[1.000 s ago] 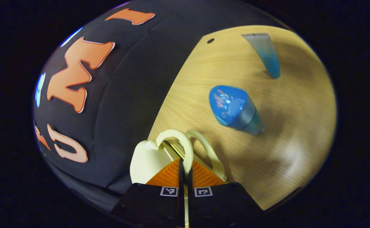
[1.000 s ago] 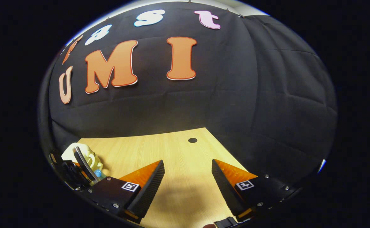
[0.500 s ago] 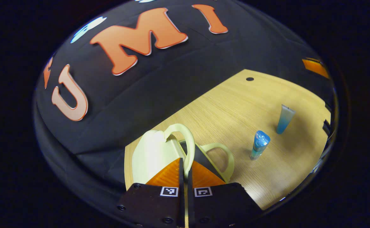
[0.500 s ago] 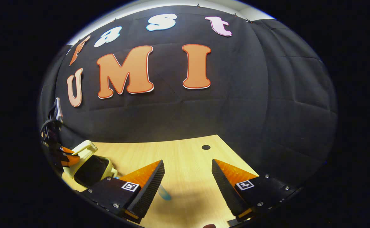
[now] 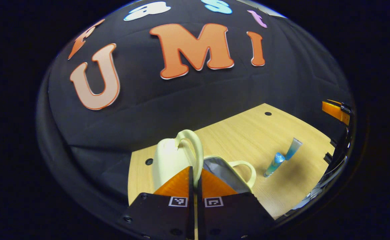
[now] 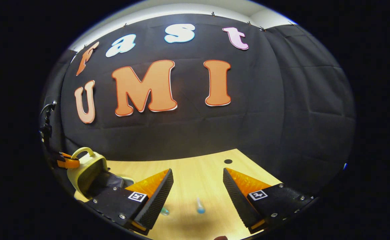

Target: First open the suitcase, pack the skin care products into it, and then close the suitcase.

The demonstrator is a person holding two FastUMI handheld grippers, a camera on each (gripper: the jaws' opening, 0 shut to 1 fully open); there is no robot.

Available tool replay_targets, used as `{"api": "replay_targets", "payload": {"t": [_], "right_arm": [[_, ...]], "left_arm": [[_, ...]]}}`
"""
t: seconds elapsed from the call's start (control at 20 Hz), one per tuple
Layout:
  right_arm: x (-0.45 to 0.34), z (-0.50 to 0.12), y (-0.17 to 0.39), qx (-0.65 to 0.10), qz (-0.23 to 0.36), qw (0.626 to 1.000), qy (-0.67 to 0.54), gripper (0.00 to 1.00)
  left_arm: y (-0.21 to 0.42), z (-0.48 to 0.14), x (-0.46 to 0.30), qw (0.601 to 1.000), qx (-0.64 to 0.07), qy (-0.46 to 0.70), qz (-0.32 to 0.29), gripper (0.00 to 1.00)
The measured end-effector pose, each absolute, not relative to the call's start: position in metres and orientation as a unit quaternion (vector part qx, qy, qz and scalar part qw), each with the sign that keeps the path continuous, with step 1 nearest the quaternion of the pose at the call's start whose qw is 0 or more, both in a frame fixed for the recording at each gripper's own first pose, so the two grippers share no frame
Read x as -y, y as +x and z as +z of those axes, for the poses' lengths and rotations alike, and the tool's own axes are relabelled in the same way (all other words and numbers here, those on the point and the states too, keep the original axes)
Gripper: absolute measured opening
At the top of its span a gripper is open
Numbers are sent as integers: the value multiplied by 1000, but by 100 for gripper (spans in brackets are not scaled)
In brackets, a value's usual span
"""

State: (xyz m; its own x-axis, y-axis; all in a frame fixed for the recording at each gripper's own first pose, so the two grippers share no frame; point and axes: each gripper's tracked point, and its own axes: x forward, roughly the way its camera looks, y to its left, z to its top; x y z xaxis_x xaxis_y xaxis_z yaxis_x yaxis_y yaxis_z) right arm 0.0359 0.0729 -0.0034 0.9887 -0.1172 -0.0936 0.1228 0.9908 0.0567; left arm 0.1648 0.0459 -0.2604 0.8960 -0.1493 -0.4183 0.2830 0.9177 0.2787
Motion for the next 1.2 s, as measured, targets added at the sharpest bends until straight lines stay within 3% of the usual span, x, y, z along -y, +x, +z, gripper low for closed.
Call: {"api": "replay_targets", "payload": {"t": [0.1, 0.45, 0.6, 0.65, 0.7, 0.95, 1.2], "right_arm": [[-78, 3, 38, -47, -61, 996, 33, 95], [-122, 7, 47, -56, -47, 997, 40, 95], [-150, 2, 55, -67, -28, 996, 43, 95], [-160, -1, 59, -73, -20, 996, 44, 100], [-167, -4, 62, -78, -15, 996, 46, 95], [-189, -17, 75, -105, -2, 993, 48, 95], [-196, -25, 76, -117, -1, 992, 40, 95]], "left_arm": [[165, -245, -84, 966, -197, 129, -103, 4], [160, -252, -242, 975, -206, 54, -69, 3], [157, -282, -298, 973, -222, 18, -63, 3], [156, -293, -314, 972, -226, 5, -62, 4], [157, -307, -330, 971, -231, -8, -61, 3], [158, -380, -385, 959, -272, -69, -48, 2], [154, -461, -410, 938, -342, -58, -24, 3]]}}
